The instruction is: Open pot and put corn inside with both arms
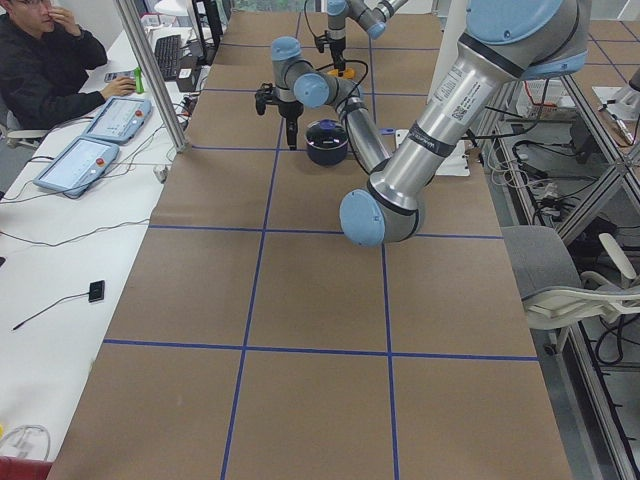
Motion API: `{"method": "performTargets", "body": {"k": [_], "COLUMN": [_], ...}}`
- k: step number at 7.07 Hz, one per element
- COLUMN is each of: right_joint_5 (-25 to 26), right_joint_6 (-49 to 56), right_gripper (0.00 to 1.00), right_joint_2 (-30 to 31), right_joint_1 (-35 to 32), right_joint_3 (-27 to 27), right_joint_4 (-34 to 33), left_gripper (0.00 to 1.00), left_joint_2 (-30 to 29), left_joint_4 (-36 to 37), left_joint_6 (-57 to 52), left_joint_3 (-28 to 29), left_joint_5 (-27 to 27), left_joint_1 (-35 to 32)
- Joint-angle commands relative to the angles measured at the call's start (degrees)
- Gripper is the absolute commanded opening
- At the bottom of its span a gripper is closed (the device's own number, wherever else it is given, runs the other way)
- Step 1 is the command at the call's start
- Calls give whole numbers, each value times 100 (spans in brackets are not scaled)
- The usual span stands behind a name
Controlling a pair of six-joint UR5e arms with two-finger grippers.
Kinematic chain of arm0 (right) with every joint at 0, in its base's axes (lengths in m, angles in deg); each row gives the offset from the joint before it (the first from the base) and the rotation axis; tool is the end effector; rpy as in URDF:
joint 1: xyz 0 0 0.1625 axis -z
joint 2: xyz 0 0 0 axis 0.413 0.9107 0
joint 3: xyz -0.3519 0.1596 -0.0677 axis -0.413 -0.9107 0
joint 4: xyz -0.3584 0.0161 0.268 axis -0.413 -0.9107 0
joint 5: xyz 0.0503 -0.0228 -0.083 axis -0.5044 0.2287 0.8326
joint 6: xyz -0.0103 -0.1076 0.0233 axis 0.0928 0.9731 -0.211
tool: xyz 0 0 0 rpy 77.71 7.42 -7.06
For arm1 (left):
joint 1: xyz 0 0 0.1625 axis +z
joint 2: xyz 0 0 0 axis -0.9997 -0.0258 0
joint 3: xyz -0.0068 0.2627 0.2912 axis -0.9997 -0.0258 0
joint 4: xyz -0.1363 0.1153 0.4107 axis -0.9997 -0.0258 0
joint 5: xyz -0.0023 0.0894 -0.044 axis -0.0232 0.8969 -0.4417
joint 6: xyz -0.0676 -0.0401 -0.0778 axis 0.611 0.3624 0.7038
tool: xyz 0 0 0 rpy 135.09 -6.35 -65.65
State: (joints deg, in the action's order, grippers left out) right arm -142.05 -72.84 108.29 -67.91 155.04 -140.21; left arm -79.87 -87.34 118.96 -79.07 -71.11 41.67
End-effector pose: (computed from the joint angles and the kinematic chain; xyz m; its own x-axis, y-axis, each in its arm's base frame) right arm -0.3091 -0.4019 0.5246 0.6955 -0.3372 0.6345 0.2902 0.9396 0.1813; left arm 0.3807 -0.5135 0.1388 0.6421 -0.0420 -0.7654 0.0459 0.9988 -0.0163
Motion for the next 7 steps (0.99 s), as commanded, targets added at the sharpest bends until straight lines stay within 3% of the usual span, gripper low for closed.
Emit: {"method": "performTargets", "body": {"k": [1, 2, 3, 5, 7], "right_joint_5": [-6, -15, -32, -76, -513], "right_joint_6": [-1, -1, -1, -1, -1], "right_gripper": [69, 53, 48, 26, 28], "right_joint_2": [-8, -25, -25, -69, -105], "right_joint_1": [36, 54, 54, 27, -182], "right_joint_3": [-1, 8, 34, 87, 87], "right_joint_4": [-1, -1, -1, -54, -54], "left_gripper": [99, 99, 99, 99, 99], "left_joint_2": [1, 1, -8, -17, -43], "left_joint_4": [0, 0, 0, 0, 0], "left_joint_6": [0, 0, 0, 0, 9], "left_joint_3": [7, 7, -2, -11, -2], "left_joint_5": [0, 0, 0, 0, 0], "left_joint_1": [0, 0, 0, 0, 0]}}
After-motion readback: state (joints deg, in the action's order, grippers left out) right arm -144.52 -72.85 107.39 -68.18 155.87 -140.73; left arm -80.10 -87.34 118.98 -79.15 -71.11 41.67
